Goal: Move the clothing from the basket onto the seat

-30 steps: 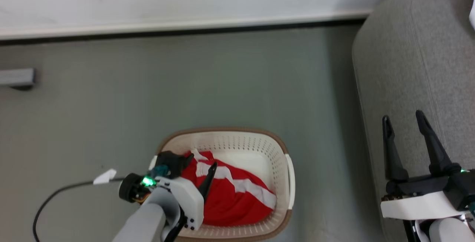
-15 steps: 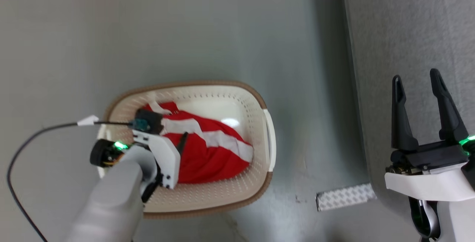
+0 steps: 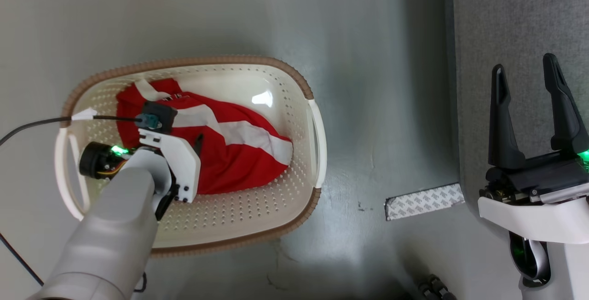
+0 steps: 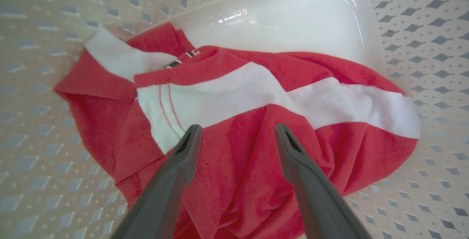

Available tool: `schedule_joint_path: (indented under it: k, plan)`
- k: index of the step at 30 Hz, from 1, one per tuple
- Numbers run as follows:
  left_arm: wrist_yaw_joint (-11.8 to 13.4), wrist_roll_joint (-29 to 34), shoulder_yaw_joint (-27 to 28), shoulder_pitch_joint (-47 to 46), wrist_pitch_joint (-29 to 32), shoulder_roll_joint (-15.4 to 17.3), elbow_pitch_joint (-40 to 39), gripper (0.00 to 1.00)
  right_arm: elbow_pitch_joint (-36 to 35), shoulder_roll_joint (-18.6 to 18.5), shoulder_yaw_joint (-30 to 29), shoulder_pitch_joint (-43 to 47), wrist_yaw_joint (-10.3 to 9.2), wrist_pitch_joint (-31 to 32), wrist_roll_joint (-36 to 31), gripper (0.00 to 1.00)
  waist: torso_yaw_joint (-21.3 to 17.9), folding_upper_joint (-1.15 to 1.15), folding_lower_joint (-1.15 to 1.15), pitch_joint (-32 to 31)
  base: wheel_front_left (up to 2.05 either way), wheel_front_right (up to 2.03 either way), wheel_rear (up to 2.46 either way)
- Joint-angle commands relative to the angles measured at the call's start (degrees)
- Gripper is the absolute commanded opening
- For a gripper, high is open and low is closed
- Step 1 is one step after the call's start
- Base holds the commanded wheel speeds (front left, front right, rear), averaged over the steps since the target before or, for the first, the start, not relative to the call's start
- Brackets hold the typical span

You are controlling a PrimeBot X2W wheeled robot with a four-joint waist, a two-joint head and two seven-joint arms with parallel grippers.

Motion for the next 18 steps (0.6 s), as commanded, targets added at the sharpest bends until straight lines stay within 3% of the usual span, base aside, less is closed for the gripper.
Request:
schedule_joint_path:
  k: [1,18]
  plan:
    - [-0.01,0.61,-0.12,-0.72,-0.46,0.53,0.40,1.00,-0.27,0.00,0.12,-0.61,-0.14,0.00,0.88,1.00,-0.61,0.00,-0.01,1.19,0.00,0.00,0.00]
    - [-0.69,0.43,-2.24,-2.84,-1.33,-0.26,1.87,1.00,0.12,0.01,-0.12,-0.63,-0.13,0.03,3.19,1.00,-2.58,0.00,-0.01,4.76,0.00,0.00,0.00]
